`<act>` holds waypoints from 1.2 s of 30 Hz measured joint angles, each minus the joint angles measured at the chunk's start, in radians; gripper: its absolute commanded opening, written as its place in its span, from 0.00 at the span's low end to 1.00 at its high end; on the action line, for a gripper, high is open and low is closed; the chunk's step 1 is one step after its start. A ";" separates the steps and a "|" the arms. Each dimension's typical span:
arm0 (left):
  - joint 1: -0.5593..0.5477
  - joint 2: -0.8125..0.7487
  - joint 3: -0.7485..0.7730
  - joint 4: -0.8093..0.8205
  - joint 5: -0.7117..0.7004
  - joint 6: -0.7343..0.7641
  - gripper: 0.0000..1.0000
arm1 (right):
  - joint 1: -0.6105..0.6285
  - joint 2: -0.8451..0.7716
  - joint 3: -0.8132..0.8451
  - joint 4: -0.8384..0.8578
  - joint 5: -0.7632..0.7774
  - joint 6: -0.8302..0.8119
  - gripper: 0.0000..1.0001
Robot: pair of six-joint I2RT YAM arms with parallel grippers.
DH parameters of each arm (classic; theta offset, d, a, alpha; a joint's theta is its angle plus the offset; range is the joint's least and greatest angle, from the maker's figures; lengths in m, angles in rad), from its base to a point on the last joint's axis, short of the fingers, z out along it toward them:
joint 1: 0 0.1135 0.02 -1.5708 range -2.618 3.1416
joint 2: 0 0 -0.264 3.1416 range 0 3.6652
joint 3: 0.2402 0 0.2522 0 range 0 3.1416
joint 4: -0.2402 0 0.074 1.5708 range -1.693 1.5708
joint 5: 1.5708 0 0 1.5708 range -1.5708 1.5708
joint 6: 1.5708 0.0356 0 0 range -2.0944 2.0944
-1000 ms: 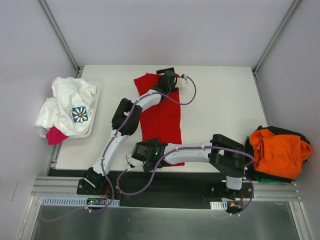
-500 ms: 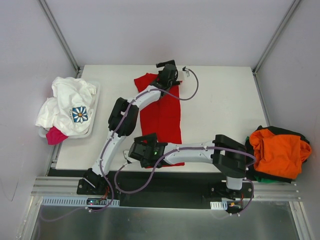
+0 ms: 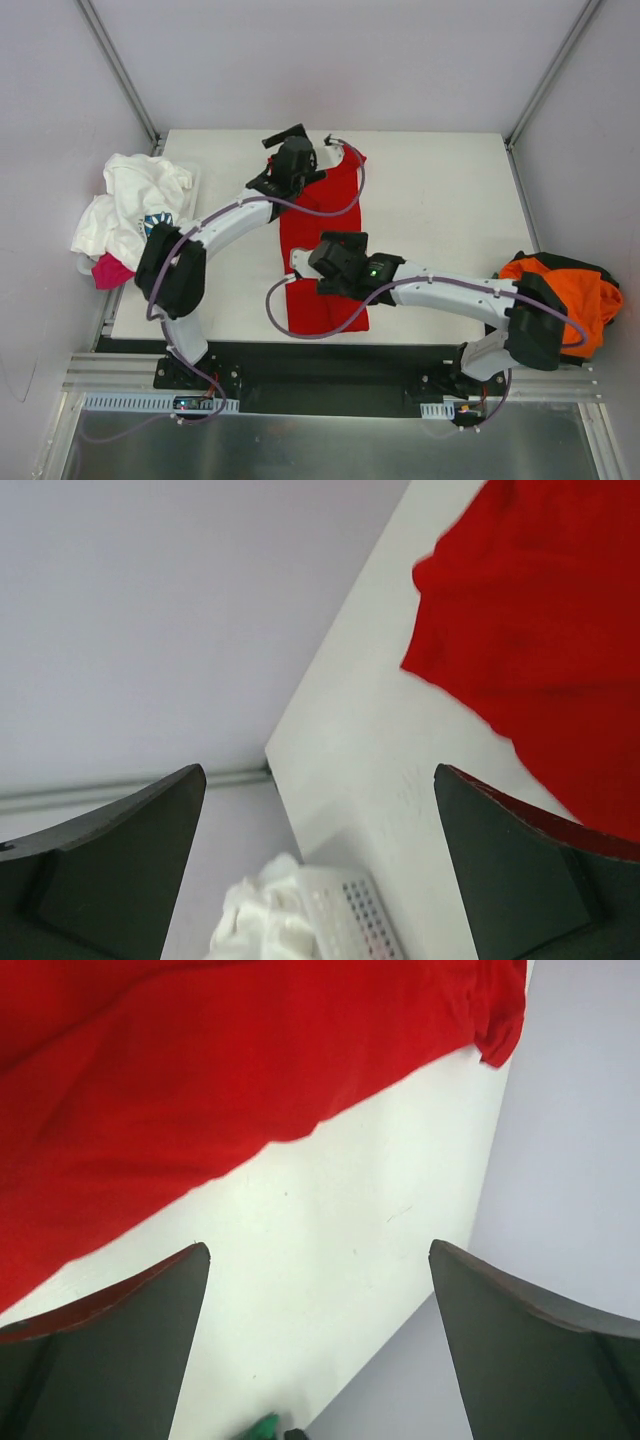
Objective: Fold and stack the t-shirts
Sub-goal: Rotate the tshirt 90 degrees
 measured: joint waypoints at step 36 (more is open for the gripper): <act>0.021 -0.228 -0.470 -0.030 -0.006 -0.167 0.99 | 0.021 -0.009 -0.167 -0.048 -0.316 0.118 0.96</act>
